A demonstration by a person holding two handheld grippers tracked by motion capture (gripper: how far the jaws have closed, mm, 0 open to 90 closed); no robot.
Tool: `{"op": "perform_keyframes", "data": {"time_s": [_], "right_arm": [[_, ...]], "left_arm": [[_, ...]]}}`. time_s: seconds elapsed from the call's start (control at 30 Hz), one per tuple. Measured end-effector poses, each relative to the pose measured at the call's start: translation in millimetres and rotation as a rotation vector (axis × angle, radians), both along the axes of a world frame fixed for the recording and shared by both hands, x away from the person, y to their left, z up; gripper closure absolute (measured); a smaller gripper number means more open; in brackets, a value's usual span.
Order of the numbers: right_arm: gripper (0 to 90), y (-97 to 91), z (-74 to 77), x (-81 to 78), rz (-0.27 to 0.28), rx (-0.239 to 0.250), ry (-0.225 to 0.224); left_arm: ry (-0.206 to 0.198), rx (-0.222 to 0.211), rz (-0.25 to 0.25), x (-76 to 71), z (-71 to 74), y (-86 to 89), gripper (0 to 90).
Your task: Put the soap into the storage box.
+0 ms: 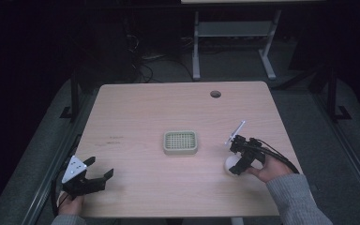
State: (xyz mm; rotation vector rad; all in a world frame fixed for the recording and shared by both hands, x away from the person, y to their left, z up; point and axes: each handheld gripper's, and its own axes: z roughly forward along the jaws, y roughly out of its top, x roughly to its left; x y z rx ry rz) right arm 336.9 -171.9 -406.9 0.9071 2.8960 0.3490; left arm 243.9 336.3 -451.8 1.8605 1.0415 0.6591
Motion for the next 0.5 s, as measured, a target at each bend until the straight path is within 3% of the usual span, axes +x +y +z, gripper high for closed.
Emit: {"op": "perform_keyframes", "data": {"time_s": [0.5], "right_arm": [[15.2, 8.6, -9.3, 4.7, 0.006, -0.036, 0.030]], "left_arm": [[0.000, 0.000, 0.001, 0.1, 0.1, 0.5, 12.8]]}}
